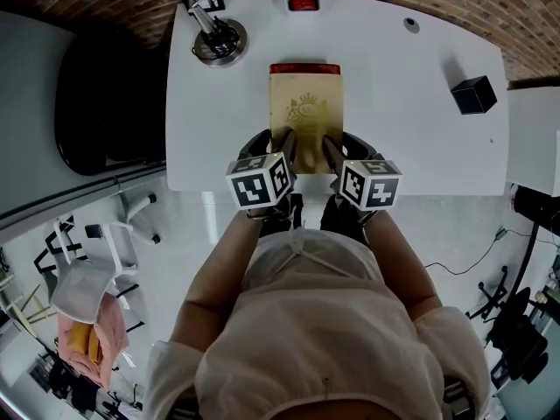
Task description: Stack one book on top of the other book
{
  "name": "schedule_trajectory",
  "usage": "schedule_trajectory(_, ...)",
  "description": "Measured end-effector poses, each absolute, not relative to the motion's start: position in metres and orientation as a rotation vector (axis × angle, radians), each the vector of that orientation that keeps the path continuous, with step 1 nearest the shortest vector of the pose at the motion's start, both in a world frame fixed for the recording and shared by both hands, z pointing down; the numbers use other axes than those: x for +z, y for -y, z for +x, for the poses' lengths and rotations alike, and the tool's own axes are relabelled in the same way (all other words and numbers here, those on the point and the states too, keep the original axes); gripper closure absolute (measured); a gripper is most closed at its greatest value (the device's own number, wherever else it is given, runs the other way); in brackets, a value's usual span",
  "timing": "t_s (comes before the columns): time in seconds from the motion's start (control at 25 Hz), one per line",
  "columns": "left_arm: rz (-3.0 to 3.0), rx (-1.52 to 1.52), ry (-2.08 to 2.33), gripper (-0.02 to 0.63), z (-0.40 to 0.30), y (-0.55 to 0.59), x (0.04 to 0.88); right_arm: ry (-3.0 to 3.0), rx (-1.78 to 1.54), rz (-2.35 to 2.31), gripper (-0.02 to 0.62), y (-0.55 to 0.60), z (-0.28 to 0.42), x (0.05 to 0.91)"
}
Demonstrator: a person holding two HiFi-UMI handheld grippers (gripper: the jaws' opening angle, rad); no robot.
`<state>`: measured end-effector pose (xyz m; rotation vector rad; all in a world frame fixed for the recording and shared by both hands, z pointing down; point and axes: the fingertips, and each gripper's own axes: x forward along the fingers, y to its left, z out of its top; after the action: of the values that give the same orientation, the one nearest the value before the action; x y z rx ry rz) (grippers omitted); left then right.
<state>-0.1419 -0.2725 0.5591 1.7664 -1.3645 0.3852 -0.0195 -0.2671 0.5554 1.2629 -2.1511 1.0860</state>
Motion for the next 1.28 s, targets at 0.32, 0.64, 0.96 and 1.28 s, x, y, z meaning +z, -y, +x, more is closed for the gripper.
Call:
schedule_trajectory(0.32,1.754,0.395,1.336,0.373,-0.142,0.274,0.572,2.146,1.108,1.25,0.43,0.271,-0.022,0.564)
schedule_trajectory(0.64,1.77,0.4,1.326,0.371,-0.144,0.274,0.572,2.142,1.098,1.257,0.43,0.271,-0.024,0.565)
schedule_trajectory(0.96,1.852,0.396,1.351,0.371,-0.148,0.273,0.561,2.125,0.877,1.316,0.411,0.275,-0.02,0.552)
schedule_trajectory(1.28,1.957,0.307,1.504,0.495,-0.169,0.279,0.512,2.172,0.745,1.404,0.422,0.278,-0.02,0.515)
